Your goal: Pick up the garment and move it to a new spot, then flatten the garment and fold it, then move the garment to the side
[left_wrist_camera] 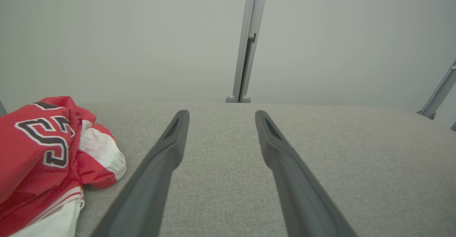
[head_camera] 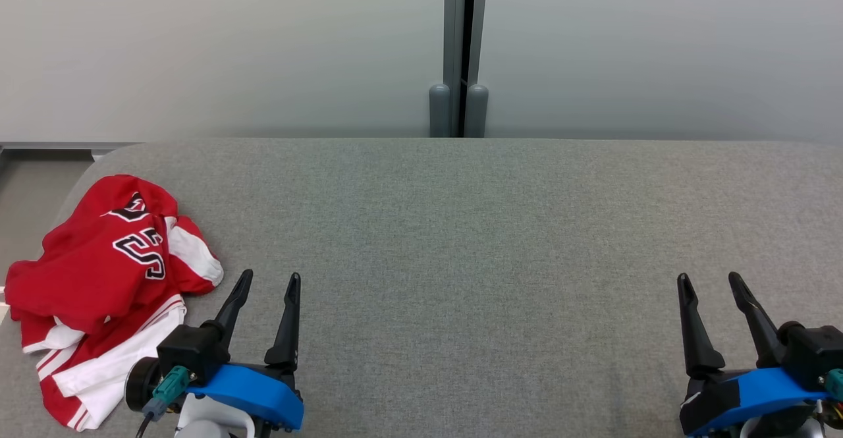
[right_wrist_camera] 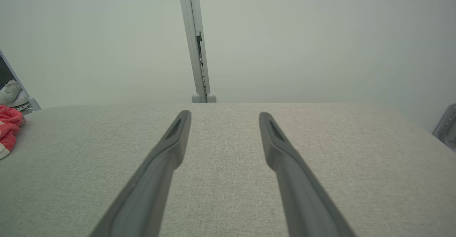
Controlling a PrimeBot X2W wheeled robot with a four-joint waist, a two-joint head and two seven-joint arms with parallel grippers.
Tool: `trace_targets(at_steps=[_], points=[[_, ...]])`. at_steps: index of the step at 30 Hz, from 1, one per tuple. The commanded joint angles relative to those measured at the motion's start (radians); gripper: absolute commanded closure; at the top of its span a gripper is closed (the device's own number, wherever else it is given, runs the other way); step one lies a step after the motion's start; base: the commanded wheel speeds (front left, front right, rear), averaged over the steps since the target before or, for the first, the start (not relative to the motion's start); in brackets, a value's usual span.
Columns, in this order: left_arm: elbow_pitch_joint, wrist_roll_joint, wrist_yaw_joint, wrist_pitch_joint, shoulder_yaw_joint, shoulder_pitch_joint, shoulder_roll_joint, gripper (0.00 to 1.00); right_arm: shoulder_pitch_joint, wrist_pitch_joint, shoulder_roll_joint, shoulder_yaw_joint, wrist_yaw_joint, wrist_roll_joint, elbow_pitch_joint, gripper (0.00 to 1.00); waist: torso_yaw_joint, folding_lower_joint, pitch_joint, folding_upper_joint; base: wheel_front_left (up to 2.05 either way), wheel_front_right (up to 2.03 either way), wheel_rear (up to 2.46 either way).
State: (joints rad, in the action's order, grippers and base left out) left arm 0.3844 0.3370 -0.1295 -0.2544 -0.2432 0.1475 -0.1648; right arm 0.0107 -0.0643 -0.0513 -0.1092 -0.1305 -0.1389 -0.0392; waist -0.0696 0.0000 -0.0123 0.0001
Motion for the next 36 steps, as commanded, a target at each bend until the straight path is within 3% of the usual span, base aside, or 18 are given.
trace_targets(at_steps=[1,20,26,36], points=[[0.003,-0.02,-0.002,-0.008,-0.005,0.015,-0.002,0.0,0.013,-0.01,0.001,-0.005,0.0,0.019,0.006,0.0,0.0,0.0,-0.001,-0.0001,0.0,0.0,0.0],[0.02,-0.032,-0.002,-0.012,0.011,0.024,-0.001,0.0,-0.002,-0.02,0.001,-0.015,0.0,-0.009,0.003,0.0,-0.007,0.0,-0.009,-0.0001,0.0,0.0,0.0],[0.025,-0.04,0.006,-0.012,0.026,0.039,0.001,0.0,-0.007,-0.019,0.001,0.003,0.0,-0.004,0.026,0.0,-0.057,0.0,-0.017,-0.0001,0.0,0.0,0.0],[0.018,-0.046,0.016,-0.011,0.073,0.052,-0.001,0.0,-0.027,-0.002,0.001,0.041,0.0,-0.005,0.071,0.0,-0.219,0.0,-0.036,-0.0001,0.0,0.0,0.0]])
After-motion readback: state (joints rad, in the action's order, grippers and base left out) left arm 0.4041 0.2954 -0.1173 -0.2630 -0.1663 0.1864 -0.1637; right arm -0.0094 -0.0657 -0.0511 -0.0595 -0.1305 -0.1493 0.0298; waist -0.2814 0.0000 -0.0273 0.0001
